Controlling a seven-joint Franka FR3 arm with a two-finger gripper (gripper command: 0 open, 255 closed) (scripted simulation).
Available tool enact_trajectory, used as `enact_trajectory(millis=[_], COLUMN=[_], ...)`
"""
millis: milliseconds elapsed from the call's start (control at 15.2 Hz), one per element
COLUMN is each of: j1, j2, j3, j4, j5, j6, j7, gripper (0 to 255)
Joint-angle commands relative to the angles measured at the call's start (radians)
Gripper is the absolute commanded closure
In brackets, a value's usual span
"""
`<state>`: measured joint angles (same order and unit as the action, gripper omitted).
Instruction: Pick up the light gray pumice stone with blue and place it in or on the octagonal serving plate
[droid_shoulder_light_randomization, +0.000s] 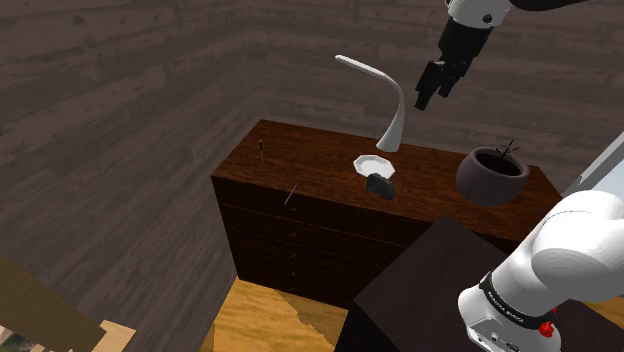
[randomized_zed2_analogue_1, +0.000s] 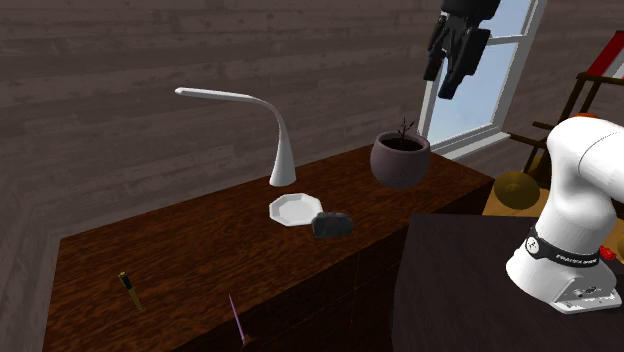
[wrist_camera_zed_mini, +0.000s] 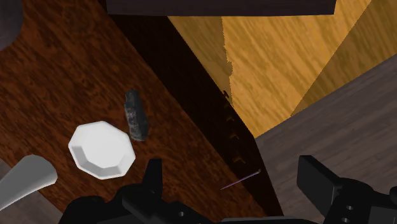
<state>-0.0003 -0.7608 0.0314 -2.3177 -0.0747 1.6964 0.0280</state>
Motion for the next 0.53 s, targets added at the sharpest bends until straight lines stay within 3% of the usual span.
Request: enact_trajectory(millis=[0,462], j1=[0.0,-0.019], j2=[0.0,0.067], j3=[0.0,-0.087], j4=[0.0,-0.157], j5=[0.0,-0.038], j6=[0.0,0.225], j7=[0.0,-0.091], gripper=[0,0])
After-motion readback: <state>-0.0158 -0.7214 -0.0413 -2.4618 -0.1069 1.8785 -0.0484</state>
